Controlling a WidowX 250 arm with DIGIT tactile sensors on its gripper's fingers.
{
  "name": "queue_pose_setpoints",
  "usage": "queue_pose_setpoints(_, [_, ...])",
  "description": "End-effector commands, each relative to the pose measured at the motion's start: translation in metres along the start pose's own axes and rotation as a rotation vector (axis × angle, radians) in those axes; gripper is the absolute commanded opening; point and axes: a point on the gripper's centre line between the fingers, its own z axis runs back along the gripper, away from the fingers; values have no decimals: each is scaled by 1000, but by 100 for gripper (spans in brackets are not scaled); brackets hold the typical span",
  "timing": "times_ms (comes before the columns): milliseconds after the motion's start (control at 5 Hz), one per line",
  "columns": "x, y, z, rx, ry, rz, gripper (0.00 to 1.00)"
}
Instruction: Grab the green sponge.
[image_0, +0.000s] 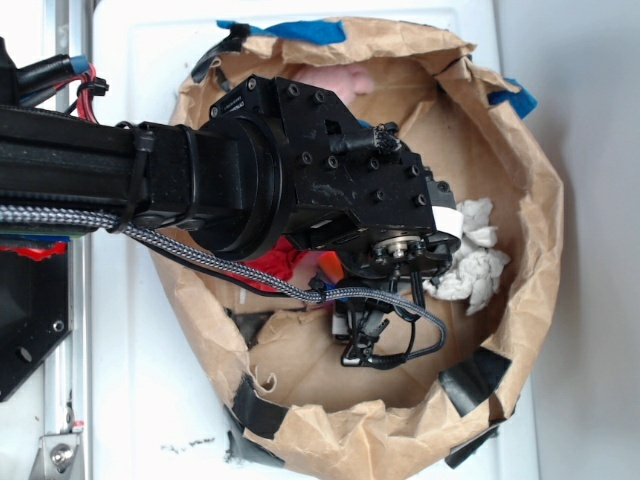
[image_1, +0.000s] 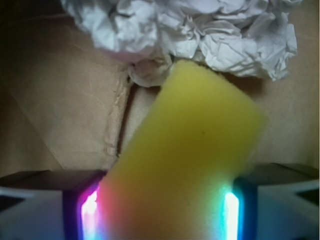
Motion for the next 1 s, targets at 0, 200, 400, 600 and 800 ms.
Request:
queue_pose_setpoints(0, [-13, -2, 80, -59, -143, 28, 0])
queue_pose_setpoints(200, [-17, -3, 130, -31, -187, 59, 0])
queue_pose_setpoints(400, [-19, -9, 159, -3, -201, 81, 0])
queue_pose_setpoints(600, [-17, -19, 178, -30, -214, 86, 0])
queue_pose_setpoints(800, [-15, -23, 178, -33, -200, 93, 0])
